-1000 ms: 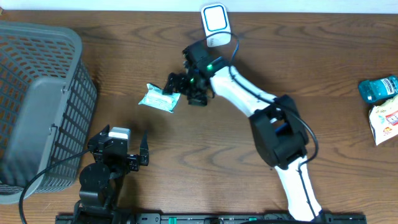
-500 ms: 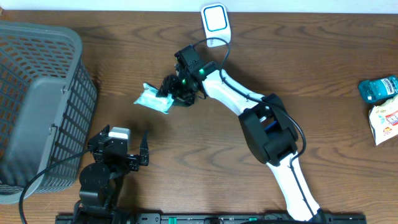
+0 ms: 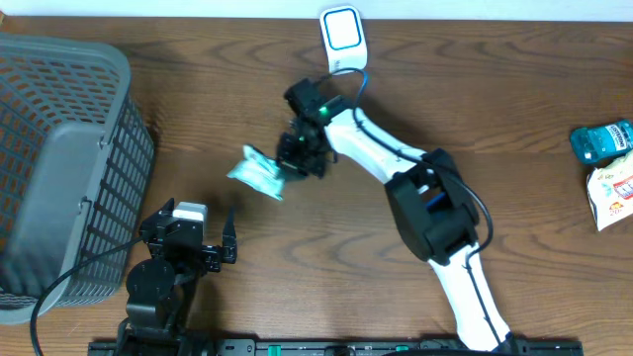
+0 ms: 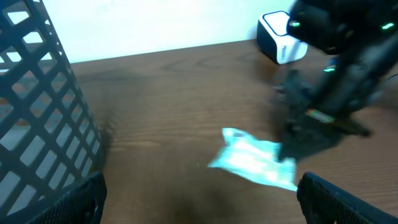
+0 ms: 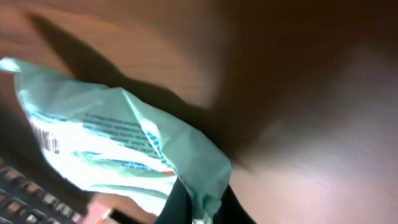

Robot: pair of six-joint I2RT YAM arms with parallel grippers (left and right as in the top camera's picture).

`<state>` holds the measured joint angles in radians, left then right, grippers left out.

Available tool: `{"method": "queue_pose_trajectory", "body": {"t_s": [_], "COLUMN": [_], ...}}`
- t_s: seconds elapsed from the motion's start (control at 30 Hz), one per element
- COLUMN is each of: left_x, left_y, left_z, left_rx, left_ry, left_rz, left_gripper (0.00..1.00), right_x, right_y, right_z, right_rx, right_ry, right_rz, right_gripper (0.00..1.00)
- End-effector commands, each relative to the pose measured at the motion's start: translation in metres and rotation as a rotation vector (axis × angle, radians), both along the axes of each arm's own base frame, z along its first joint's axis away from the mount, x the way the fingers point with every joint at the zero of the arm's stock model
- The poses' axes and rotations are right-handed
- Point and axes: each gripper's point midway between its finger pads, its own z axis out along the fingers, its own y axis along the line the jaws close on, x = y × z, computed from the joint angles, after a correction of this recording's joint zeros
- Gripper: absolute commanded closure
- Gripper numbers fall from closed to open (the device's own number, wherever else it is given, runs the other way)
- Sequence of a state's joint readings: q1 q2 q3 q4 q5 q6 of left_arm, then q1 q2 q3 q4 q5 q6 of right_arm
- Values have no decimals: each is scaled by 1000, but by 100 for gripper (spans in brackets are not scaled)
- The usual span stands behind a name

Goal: Scan the item barcode

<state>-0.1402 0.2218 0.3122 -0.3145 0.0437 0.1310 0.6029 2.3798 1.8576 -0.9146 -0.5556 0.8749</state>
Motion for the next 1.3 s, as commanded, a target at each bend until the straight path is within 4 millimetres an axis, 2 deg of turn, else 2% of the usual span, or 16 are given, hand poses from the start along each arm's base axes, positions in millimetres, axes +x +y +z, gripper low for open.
{"method": "queue_pose_trajectory", "body": {"t_s": [0.0,0.13,0.23,0.33,0.43,0.53,0.6,0.7,0.83,1.0,1.27], "left_x": [0,0,0,0,0,0,0,0,0,0,0], "left_y": [0,0,0,0,0,0,0,0,0,0,0], "left_z": [0,0,0,0,0,0,0,0,0,0,0], "left_rx": [-1,-1,-1,-1,-2,-1,-1,-1,-1,-1,-2], "left_ry": [-2,-2,-2,-2,-2,-1,-2,-2,-2,-2,-2], "left_rz": [0,0,0,0,0,0,0,0,0,0,0], "left_gripper": [2,2,2,2,2,2,2,2,2,2,2], "right_x": [-2,-27,-46,-65,-84,-81,-77,-69,-67,-77,-92], "right_y": [-46,-54,-63,-74,-89,-95,-102,-112,-106,-106,-98], "right_z": [3,63,99,118,126,124,115,100,90,76,66], "right_rx": [-137,-33,24,17,-50,-64,-110,-155,-146,-312,-545], "right_ry": [59,241,368,491,614,605,550,401,225,109,-45], "right_rz": [-96,-174,-206,-238,-271,-283,-269,-158,69,215,335], "right_gripper": [99,98,98,99,98,98,99,98,92,70,70]}}
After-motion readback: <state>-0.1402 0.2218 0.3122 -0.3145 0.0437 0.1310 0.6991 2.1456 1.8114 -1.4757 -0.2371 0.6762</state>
